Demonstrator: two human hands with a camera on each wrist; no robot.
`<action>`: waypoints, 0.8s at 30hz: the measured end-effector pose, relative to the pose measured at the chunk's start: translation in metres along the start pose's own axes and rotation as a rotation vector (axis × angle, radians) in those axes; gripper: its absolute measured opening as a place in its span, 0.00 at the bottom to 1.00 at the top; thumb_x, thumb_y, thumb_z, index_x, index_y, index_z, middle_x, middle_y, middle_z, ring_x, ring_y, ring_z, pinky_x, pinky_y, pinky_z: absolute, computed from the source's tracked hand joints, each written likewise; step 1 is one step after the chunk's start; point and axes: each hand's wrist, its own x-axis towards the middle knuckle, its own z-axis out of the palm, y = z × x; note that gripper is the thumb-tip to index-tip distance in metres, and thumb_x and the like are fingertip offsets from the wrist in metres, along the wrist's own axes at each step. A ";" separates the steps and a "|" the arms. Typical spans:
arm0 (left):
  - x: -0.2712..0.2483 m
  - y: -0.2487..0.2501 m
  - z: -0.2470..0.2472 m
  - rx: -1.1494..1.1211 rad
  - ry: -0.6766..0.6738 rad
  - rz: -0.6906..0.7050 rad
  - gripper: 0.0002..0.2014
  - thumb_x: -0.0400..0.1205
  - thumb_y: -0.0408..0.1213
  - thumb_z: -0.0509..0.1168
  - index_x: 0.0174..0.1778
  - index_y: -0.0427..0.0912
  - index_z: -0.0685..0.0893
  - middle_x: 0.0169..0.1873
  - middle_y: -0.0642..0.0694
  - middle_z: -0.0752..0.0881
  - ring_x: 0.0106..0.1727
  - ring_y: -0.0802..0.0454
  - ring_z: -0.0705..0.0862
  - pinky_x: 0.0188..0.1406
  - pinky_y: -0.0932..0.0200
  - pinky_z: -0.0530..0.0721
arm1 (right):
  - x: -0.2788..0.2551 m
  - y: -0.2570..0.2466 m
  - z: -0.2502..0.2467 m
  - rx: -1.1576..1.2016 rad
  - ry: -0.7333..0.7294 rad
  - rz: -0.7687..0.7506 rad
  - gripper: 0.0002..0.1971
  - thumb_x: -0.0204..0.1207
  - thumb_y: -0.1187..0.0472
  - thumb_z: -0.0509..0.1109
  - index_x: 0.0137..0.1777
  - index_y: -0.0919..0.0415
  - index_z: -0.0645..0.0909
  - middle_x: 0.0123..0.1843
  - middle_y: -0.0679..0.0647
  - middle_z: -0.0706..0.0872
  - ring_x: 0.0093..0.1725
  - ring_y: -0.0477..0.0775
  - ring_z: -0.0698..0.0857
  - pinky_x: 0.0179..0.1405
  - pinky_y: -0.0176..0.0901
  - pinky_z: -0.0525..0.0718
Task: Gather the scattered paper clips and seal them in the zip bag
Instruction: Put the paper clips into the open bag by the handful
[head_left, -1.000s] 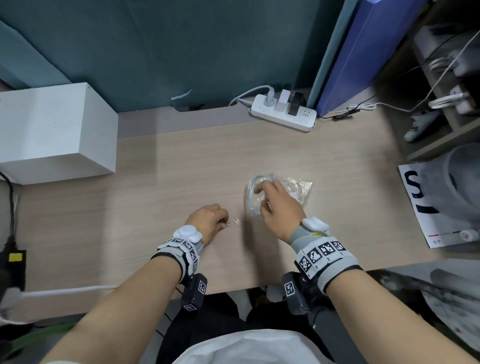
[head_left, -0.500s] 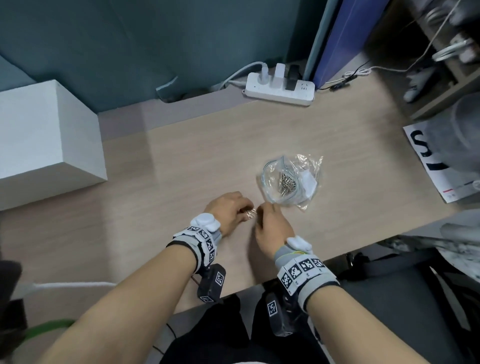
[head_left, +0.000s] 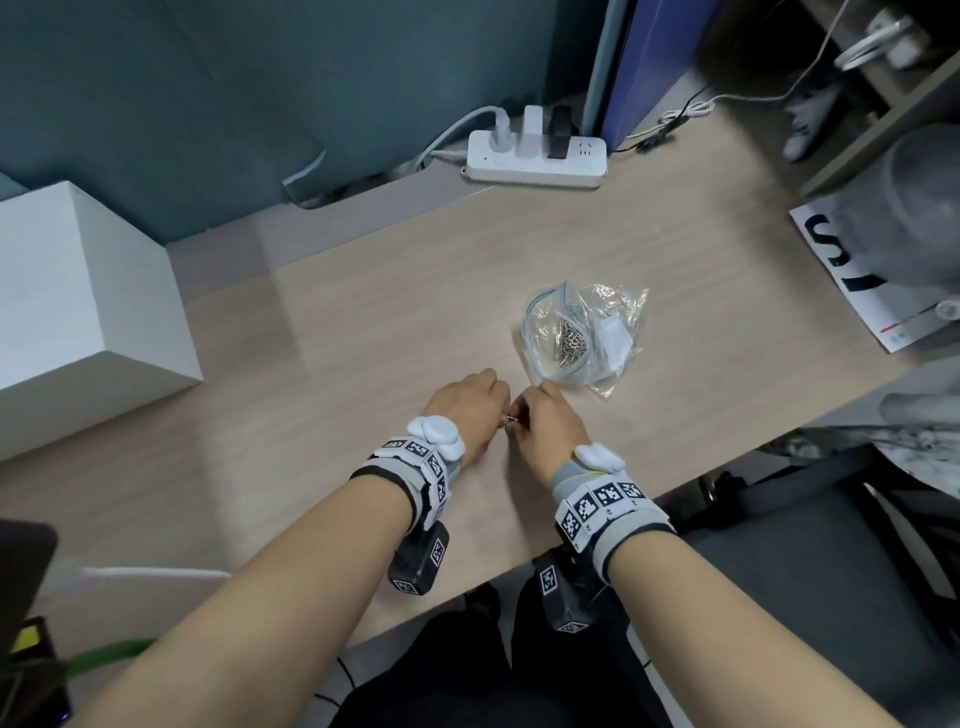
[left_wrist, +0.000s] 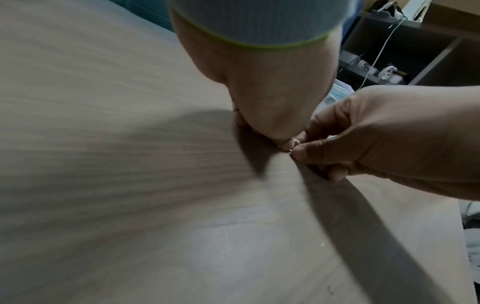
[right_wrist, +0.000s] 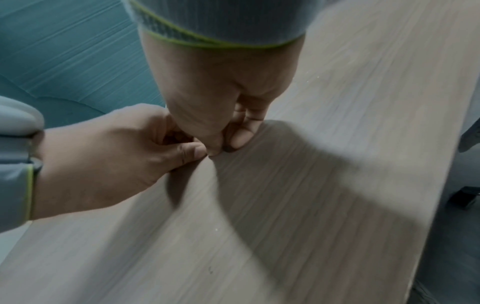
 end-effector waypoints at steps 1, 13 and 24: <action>0.002 0.000 0.000 0.032 -0.018 0.003 0.08 0.86 0.39 0.64 0.58 0.42 0.79 0.55 0.41 0.79 0.53 0.39 0.81 0.43 0.47 0.79 | 0.002 0.000 0.000 -0.006 -0.010 -0.002 0.03 0.79 0.62 0.74 0.48 0.58 0.83 0.55 0.56 0.79 0.47 0.62 0.85 0.50 0.55 0.84; 0.001 0.001 0.002 0.141 -0.095 0.050 0.10 0.87 0.36 0.57 0.62 0.39 0.76 0.60 0.39 0.78 0.56 0.39 0.80 0.49 0.47 0.79 | 0.008 0.005 -0.002 0.016 -0.063 -0.010 0.07 0.78 0.61 0.74 0.41 0.54 0.80 0.51 0.53 0.78 0.43 0.58 0.84 0.51 0.54 0.84; -0.006 -0.013 -0.032 -0.479 0.190 -0.163 0.01 0.82 0.39 0.71 0.47 0.49 0.87 0.40 0.53 0.81 0.45 0.47 0.82 0.45 0.54 0.77 | 0.002 -0.012 -0.065 0.243 -0.047 0.011 0.05 0.79 0.61 0.71 0.47 0.49 0.81 0.35 0.47 0.86 0.34 0.52 0.87 0.40 0.51 0.87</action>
